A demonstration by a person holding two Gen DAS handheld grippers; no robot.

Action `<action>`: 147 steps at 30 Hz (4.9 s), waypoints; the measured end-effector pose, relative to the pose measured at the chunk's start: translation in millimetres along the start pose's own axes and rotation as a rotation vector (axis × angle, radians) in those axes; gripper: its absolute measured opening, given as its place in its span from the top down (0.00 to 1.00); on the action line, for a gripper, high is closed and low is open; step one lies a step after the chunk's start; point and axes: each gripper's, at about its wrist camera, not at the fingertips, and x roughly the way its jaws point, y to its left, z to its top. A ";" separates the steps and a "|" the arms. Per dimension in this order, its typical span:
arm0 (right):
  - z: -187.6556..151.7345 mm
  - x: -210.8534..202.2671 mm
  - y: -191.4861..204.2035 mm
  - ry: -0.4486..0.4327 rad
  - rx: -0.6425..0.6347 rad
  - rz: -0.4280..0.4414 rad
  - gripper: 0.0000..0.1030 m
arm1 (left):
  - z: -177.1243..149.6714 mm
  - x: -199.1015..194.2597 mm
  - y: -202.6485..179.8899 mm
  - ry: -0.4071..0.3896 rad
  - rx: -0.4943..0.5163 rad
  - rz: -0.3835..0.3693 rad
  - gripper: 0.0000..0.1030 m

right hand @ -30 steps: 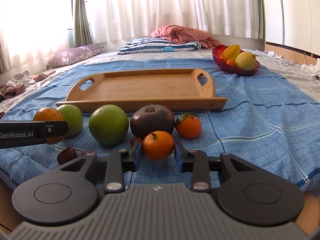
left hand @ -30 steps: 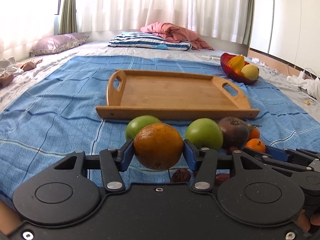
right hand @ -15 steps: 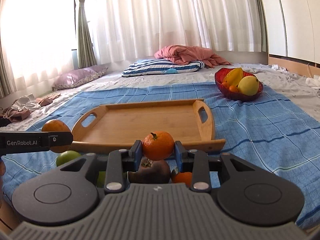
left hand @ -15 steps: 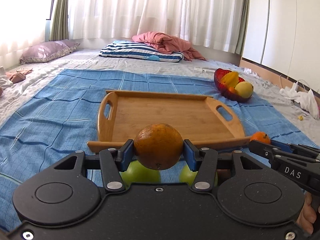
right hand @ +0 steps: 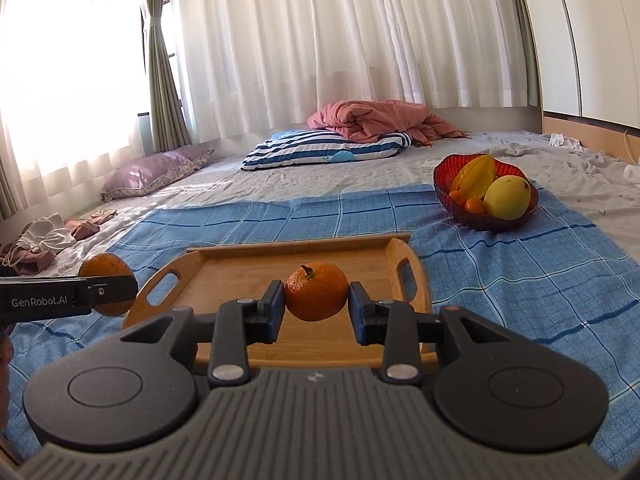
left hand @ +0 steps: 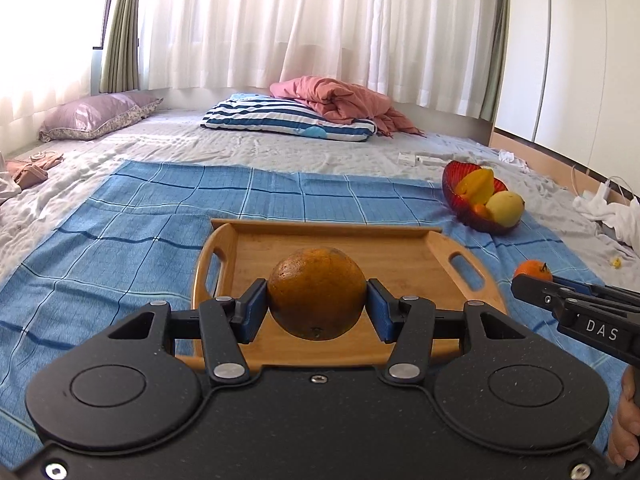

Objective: Organize fruits
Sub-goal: 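Lift the orange with the left gripper while the right carries the mandarin over the tray, then open the left gripper releasing the orange while the right releases the mandarin onto the tray, then move both grippers back toward the green apples and dark persimmon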

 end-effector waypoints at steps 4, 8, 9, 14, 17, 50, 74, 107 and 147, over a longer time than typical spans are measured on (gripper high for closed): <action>15.0 18.5 -6.4 0.008 -0.003 -0.011 0.62 | 15.9 25.3 5.1 0.032 -0.018 0.014 0.51; 29.2 41.2 -13.1 0.045 -0.013 -0.001 0.62 | 31.0 51.8 8.2 0.072 -0.016 0.019 0.51; 32.1 47.8 -14.7 0.060 -0.013 0.001 0.62 | 34.7 58.0 8.6 0.084 -0.016 0.016 0.51; 45.5 89.4 -21.5 0.155 -0.023 0.024 0.62 | 56.1 96.7 9.8 0.150 -0.023 0.012 0.51; 51.8 113.7 -23.6 0.213 -0.024 0.019 0.62 | 64.5 119.5 9.1 0.180 -0.029 0.018 0.51; 53.6 259.9 -63.2 0.381 0.180 -0.081 0.62 | 68.3 280.0 6.2 0.365 -0.063 0.070 0.51; 46.6 276.4 -58.4 0.362 0.154 -0.095 0.62 | 69.7 290.1 5.5 0.333 -0.058 0.067 0.51; 35.7 208.7 -50.0 0.315 0.085 -0.022 0.15 | 49.7 216.8 -1.7 0.263 0.075 0.027 0.16; -59.1 26.9 -12.8 0.040 -0.115 0.054 0.00 | -66.9 32.6 0.3 0.055 0.081 -0.012 0.10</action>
